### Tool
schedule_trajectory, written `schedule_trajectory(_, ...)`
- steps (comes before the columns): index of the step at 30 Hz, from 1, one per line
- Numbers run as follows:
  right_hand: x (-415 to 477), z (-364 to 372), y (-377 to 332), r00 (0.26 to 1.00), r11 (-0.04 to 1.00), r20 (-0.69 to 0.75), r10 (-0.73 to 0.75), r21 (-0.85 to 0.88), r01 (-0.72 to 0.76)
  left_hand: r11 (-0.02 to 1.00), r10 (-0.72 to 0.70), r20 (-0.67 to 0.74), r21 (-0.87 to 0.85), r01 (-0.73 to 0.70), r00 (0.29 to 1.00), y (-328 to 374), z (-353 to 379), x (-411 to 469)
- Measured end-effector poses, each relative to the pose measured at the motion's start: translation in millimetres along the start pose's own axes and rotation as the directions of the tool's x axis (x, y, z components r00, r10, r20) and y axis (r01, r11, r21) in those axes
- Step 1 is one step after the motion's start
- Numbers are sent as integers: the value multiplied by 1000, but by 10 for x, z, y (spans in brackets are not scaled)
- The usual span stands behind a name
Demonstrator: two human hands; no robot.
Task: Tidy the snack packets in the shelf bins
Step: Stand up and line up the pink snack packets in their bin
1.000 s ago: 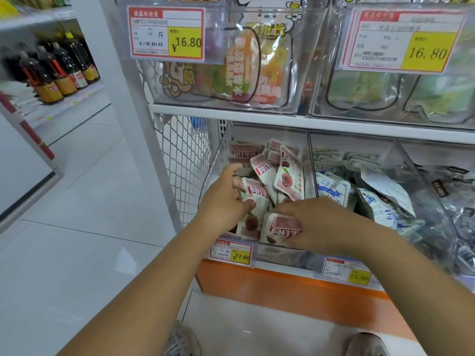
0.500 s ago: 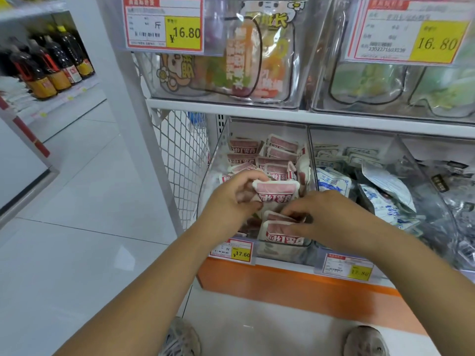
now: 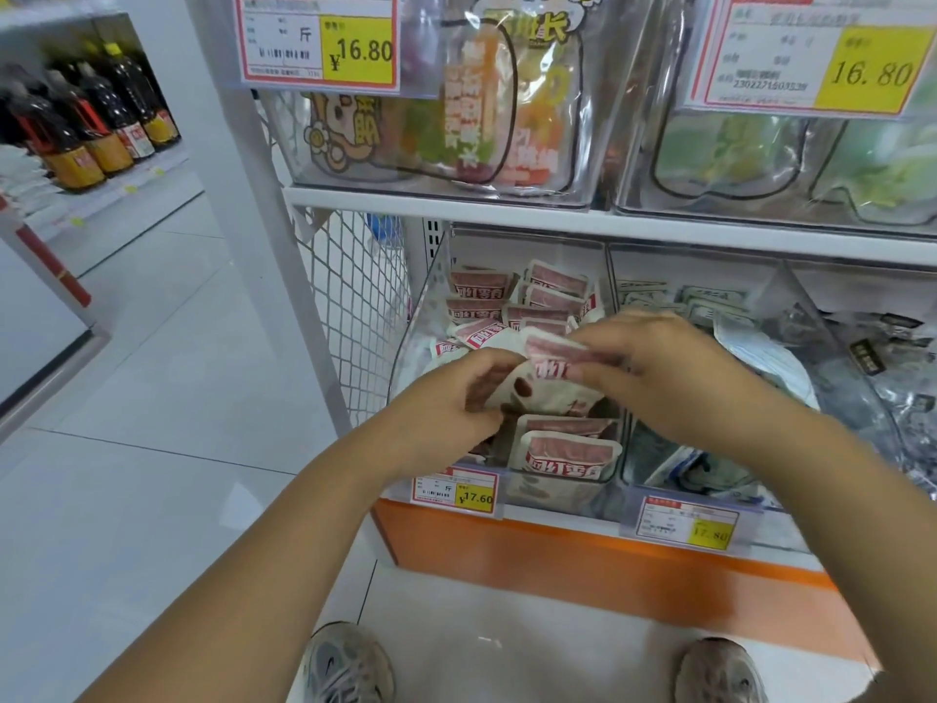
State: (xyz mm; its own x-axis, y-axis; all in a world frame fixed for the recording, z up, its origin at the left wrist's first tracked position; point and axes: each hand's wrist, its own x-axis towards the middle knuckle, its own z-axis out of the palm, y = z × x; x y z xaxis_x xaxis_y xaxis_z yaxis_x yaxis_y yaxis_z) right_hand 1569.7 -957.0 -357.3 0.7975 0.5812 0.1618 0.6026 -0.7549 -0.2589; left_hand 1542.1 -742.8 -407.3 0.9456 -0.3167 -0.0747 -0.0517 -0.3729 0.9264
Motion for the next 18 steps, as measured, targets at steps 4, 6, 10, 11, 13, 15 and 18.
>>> schedule_trajectory(4,114,-98,11,969,998,240,55,-33,-49,998,9,46,64,-12,999,15,-55,-62)
schedule_trajectory(6,175,41,-18,945,994,321,60,-101,-29,990,-18,86,144,6,996,-30,4,-110)
schedule_trajectory(10,185,116,32,919,966,384,92,-259,12,941,-32,44,338,15,999,-69,40,-192)
schedule_trajectory(11,168,83,36,907,969,408,103,-246,0,940,-19,-1,340,18,1000,-58,8,-214)
schedule_trajectory(13,105,28,5,898,989,421,130,-123,-85,927,50,-128,375,1,991,-39,-97,-269)
schedule_trajectory(15,33,38,-74,915,991,382,127,-79,-105,901,145,-252,434,-23,957,-49,-227,-333)
schedule_trajectory(18,9,170,-131,950,957,307,61,-287,31,849,205,-332,529,1,921,-159,-310,-415)
